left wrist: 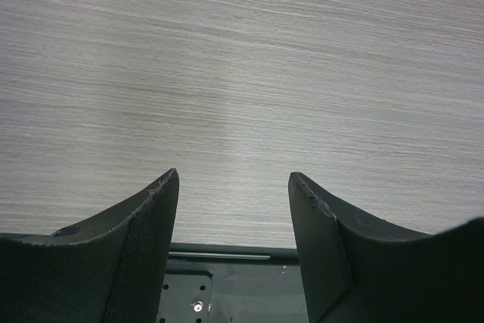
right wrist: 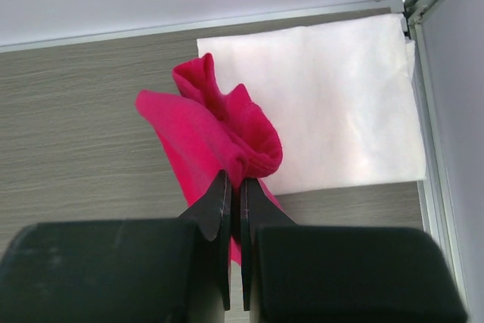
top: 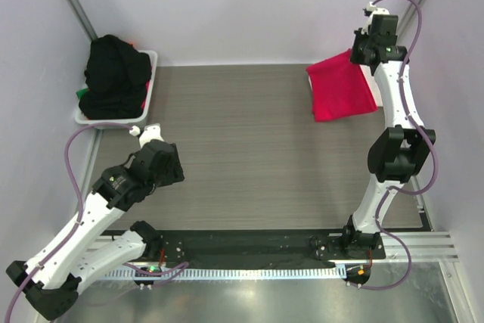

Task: Fold and stack the t-shirts

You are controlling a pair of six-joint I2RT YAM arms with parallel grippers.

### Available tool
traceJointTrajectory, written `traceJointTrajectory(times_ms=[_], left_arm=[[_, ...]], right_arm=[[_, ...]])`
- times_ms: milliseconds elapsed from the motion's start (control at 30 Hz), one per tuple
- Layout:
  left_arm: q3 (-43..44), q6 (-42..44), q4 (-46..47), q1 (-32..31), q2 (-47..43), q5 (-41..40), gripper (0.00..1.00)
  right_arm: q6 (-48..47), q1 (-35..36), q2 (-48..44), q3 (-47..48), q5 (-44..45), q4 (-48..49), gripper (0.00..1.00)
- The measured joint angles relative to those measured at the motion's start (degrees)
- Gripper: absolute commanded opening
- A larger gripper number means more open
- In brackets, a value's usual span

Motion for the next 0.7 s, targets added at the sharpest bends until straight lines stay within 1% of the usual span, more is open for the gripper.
traceJointTrajectory(times_ms=[333, 700], left_arm=[[0.0, 0.0, 0.1, 0.0, 0.2, 0.0, 0.61], [0.0, 0.0, 0.1, 0.0, 0.9, 0.0, 0.61]], right_arm=[[0.4, -1.2, 5.1, 9.5, -4.1, -1.2, 0.01], [1.0, -2.3, 10.0, 14.7, -5.3, -1.3, 0.01]])
